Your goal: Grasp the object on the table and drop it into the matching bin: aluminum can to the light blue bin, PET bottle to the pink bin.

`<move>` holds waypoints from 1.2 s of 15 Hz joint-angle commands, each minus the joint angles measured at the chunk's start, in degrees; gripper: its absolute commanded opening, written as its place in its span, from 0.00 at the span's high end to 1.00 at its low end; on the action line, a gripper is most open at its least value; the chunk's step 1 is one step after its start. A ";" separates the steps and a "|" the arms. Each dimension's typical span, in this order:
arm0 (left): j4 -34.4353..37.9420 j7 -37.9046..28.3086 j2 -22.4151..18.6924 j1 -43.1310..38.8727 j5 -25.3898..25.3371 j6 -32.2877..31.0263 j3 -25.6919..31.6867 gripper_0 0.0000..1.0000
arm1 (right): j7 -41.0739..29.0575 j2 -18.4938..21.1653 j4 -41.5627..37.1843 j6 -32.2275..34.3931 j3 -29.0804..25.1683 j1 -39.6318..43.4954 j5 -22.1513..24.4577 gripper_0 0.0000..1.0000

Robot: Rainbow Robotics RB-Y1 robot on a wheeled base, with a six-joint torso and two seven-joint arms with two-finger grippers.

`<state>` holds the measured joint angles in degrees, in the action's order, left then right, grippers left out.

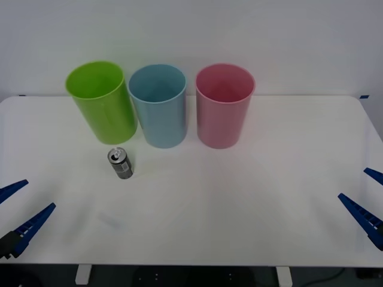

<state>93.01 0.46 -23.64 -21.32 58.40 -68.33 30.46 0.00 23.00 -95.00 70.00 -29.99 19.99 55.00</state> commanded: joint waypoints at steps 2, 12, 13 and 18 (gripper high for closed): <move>-0.46 0.60 0.09 -0.48 1.98 4.70 -2.68 0.00 | 0.00 0.00 0.00 0.00 -0.01 0.01 0.00 0.00; -3.98 2.44 1.93 3.74 6.29 13.93 -9.19 0.00 | 0.00 0.00 0.00 0.00 -0.01 0.01 0.00 0.00; -5.38 2.97 2.46 5.15 6.64 13.93 -9.19 0.00 | 0.00 0.00 0.00 0.00 -0.01 0.01 0.00 0.00; -13.82 10.18 3.07 11.65 6.82 13.93 -11.12 0.00 | 0.00 0.00 0.00 0.00 -0.01 0.01 0.00 0.00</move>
<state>80.32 10.05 -20.57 -10.54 65.18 -54.40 19.60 0.00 23.00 -95.00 70.00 -30.00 20.00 55.00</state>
